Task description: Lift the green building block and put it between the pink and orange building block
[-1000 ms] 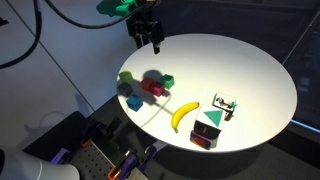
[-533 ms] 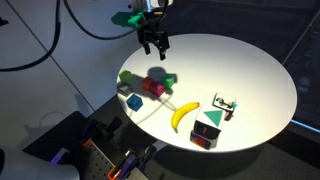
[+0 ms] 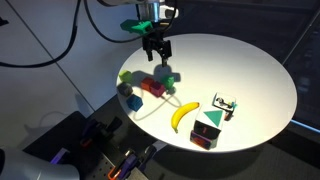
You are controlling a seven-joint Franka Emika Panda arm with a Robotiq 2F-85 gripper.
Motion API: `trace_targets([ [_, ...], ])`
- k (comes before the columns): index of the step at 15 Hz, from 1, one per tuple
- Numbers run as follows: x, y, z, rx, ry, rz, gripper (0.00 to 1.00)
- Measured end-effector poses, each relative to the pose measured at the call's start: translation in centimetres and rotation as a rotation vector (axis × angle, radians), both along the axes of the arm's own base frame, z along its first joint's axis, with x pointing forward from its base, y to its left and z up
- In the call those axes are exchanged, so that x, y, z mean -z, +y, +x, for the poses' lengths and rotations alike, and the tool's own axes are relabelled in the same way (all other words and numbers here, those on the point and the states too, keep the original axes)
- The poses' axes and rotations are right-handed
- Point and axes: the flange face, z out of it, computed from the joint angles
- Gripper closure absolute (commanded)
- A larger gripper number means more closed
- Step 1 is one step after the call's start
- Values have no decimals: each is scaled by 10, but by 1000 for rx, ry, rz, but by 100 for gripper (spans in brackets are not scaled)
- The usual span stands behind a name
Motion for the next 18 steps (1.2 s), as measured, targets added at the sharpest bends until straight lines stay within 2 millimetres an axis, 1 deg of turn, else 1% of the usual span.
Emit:
trace_targets([
  [6,29,2,24,0,21,-3,0],
  [9,39,0,37,5,5,-4,0],
  [12,39,-1,46,7,-27,-8,0],
  [18,38,-1,47,7,-31,-9,0],
])
